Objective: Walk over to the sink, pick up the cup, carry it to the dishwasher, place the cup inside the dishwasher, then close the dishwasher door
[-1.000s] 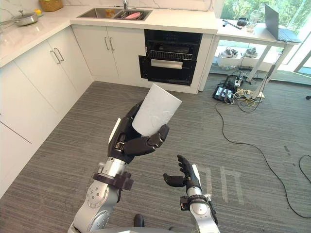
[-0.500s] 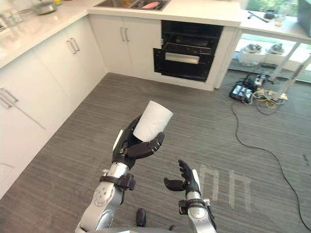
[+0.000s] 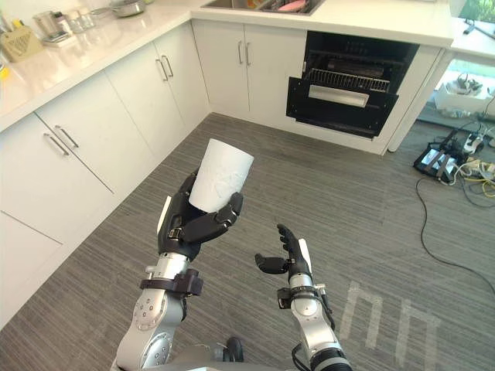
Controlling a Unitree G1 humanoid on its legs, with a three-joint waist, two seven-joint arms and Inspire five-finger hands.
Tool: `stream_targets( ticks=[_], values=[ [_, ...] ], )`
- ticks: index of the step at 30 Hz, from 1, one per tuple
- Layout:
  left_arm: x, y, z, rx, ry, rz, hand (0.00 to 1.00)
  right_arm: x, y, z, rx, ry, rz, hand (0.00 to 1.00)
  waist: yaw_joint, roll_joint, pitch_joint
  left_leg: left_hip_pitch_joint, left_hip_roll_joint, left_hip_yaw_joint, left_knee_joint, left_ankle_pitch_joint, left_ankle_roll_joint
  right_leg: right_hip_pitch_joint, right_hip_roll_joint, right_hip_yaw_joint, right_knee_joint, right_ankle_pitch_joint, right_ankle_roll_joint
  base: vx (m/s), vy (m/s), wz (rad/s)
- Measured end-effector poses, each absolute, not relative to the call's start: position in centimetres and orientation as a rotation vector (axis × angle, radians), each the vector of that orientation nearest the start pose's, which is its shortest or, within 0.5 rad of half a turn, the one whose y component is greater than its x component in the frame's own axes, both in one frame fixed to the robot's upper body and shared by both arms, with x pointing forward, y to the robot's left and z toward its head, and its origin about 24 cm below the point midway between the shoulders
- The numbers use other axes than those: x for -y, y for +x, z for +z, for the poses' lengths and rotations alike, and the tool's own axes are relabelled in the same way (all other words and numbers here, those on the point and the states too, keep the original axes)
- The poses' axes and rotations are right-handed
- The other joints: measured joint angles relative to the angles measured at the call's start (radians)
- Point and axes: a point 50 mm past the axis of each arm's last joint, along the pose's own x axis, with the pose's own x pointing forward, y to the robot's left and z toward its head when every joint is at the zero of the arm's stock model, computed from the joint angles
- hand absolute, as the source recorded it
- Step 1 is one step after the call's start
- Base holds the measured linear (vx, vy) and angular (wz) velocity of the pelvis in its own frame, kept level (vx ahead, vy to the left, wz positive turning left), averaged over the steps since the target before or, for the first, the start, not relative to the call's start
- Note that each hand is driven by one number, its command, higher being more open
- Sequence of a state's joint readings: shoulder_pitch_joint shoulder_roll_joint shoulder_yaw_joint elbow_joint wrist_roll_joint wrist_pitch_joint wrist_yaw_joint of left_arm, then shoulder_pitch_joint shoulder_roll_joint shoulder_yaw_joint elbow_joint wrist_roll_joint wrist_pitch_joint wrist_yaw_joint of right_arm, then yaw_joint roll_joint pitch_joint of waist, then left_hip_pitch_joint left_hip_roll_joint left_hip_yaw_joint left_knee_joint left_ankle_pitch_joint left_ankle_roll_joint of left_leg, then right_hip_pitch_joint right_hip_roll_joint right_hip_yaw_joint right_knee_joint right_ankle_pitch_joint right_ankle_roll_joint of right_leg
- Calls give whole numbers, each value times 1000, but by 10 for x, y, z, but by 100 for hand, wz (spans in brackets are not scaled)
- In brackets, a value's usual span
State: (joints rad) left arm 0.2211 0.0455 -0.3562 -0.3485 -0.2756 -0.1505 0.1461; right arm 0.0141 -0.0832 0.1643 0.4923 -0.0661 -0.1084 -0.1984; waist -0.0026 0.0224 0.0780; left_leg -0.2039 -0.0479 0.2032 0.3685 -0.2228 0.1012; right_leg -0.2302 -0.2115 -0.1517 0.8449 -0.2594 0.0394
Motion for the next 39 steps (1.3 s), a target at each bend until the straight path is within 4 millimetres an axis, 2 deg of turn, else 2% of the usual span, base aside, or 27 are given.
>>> stream_targets(
  ticks=[2, 6, 8, 9, 10, 11, 12, 13, 14, 15, 16, 18, 20, 22, 24, 25, 26, 27, 28, 29, 30, 32, 33, 34, 35, 37, 39],
  values=[
    [-93, 199, 83, 199, -346, -161, 30, 144, 216, -64, -393, -208, -30, 90, -22, -3, 5, 55, 6, -37, -15, -28, 3, -49, 32, 36, 54, -39, -4, 396, 106, 43],
    [-89, 202, 88, 219, -337, -192, 30, 144, 219, -55, -350, -203, -27, 90, -41, 14, 14, 179, 12, -102, -101, -53, -32, -192, 104, 52, -191, -47, 2, 501, 42, 45],
    [-86, 205, 92, 236, -337, -207, 30, 144, 221, -52, -337, -202, -24, 90, -44, 19, 18, 227, 29, -142, -131, -75, -71, -245, 147, 77, -372, 32, 1, 644, -61, 68],
    [-86, 205, 92, 236, -338, -206, 30, 144, 219, -53, -340, -200, -19, 90, -44, 16, 16, 262, 38, -159, -132, -96, -106, -243, 167, 91, -491, 122, -9, 626, -138, 83],
    [-86, 204, 89, 224, -337, -207, 30, 145, 211, -56, -357, -198, -21, 90, -52, 0, 6, 315, 34, -186, -112, -136, -157, -221, 162, 101, -519, 329, -39, 662, -172, 91],
    [-84, 204, 87, 216, -343, -204, 30, 147, 208, -57, -364, -202, -23, 90, -55, 22, 3, 326, 47, -198, -85, -156, -164, -213, 165, 86, -484, 325, -38, 664, -169, 73],
    [-82, 205, 83, 200, -356, -198, 30, 152, 207, -58, -371, -220, -22, 90, -48, 65, -1, 310, 100, -201, -11, -166, -165, -193, 196, 54, -461, 291, -58, 634, -175, 31],
    [-82, 206, 82, 196, -360, -192, 30, 152, 206, -57, -367, -221, -19, 90, -41, 79, 6, 262, 135, -188, 151, -143, -182, -151, 226, 34, -460, 252, -74, 601, -166, 13],
    [-81, 206, 82, 195, -361, -191, 30, 152, 205, -55, -362, -215, -19, 90, -37, 78, 9, 230, 154, -181, 244, -114, -193, -127, 239, 28, -464, 236, -85, 582, -203, 3],
    [-81, 205, 81, 189, -366, -188, 30, 148, 200, -49, -336, -205, -14, 90, -26, 73, 14, 162, 203, -165, 456, -28, -198, -60, 264, 28, -483, 207, -103, 443, -161, -6],
    [-81, 204, 81, 185, -367, -190, 30, 148, 198, -46, -321, -198, -17, 90, -21, 73, 16, 135, 229, -150, 539, -25, -200, -21, 277, 28, -504, 200, -110, 535, -183, -11],
    [-78, 199, 81, 181, -377, -206, 30, 147, 194, -31, -251, -170, -47, 90, -7, 62, 25, 31, 311, -74, 705, -59, -150, 136, 299, 34, -588, 168, -126, 491, -151, -2],
    [-75, 197, 83, 190, -389, -233, 30, 148, 198, -23, -208, -166, -56, 90, 8, 52, 29, -60, 322, -48, 672, -85, -126, 198, 297, 41, -620, 141, -127, 404, -70, -2],
    [-73, 197, 84, 193, -393, -244, 30, 148, 201, -22, -199, -168, -54, 90, 19, 55, 26, -121, 308, -50, 583, -101, -126, 230, 294, 50, -640, 128, -126, 360, 27, -8],
    [-75, 197, 83, 194, -391, -235, 30, 149, 206, -30, -232, -179, -46, 90, 35, 46, 32, -179, 222, -80, 216, -68, -155, 297, 264, 78, -693, 113, -110, 352, 123, -18],
    [-76, 198, 83, 195, -390, -230, 30, 149, 206, -33, -244, -182, -47, 90, 39, 46, 32, -182, 205, -90, 140, -45, -162, 306, 258, 87, -701, 109, -103, 426, 191, -36],
    [-79, 199, 83, 198, -387, -215, 30, 151, 206, -39, -273, -187, -52, 90, 46, 46, 32, -189, 181, -114, 21, 25, -175, 327, 249, 106, -713, 94, -86, 376, 208, -51],
    [-83, 200, 83, 199, -381, -197, 30, 152, 206, -44, -299, -191, -56, 90, 57, 43, 33, -168, 165, -116, -6, 115, -176, 344, 239, 135, -712, 74, -66, 394, 230, -58],
    [-85, 200, 83, 202, -378, -192, 30, 152, 206, -45, -304, -192, -56, 90, 61, 41, 34, -157, 158, -115, -11, 162, -165, 351, 230, 151, -709, 60, -55, 421, 261, -62],
    [-88, 201, 85, 210, -376, -174, 30, 152, 207, -45, -303, -192, -58, 90, 62, 42, 32, -156, 145, -109, 25, 196, -119, 351, 212, 177, -679, 20, -34, 418, 272, -45],
    [-90, 202, 86, 215, -372, -164, 30, 151, 208, -45, -303, -190, -59, 90, 58, 20, 40, -157, 135, -88, 68, 155, -108, 345, 188, 189, -642, -6, -12, 491, 325, -52],
    [-92, 201, 84, 210, -360, -160, 30, 151, 207, -47, -311, -188, -59, 90, 57, 4, 40, -146, 131, -55, 121, 75, -94, 285, 169, 211, -484, -34, 34, 398, 280, -42],
    [-96, 201, 83, 204, -327, -169, 30, 148, 206, -50, -325, -175, -59, 90, 46, -29, 40, -101, 111, -28, 121, 33, -77, 212, 138, 199, -277, -34, 104, 425, 280, -30],
    [-98, 200, 81, 196, -307, -172, 30, 144, 205, -52, -335, -162, -59, 90, 40, -45, 37, -63, 97, -19, 114, 9, -67, 162, 110, 187, -141, -12, 154, 435, 261, -23],
    [-99, 200, 80, 190, -297, -172, 30, 142, 205, -53, -341, -152, -58, 90, 34, -51, 36, -35, 94, -13, 110, -9, -60, 136, 97, 176, -60, -8, 153, 448, 214, -24],
    [-100, 200, 80, 184, -298, -155, 30, 133, 205, -53, -344, -129, -44, 90, 30, -50, 31, 84, 96, 13, 64, -63, -45, 30, 75, 113, 94, -52, 69, 406, 150, -33],
    [-101, 199, 83, 202, -303, -155, 30, 127, 210, -49, -326, -114, -36, 90, 29, -49, 29, 152, 105, 35, 12, -74, -64, -68, 76, 49, 60, -78, 24, 344, 77, -31]
  ],
)
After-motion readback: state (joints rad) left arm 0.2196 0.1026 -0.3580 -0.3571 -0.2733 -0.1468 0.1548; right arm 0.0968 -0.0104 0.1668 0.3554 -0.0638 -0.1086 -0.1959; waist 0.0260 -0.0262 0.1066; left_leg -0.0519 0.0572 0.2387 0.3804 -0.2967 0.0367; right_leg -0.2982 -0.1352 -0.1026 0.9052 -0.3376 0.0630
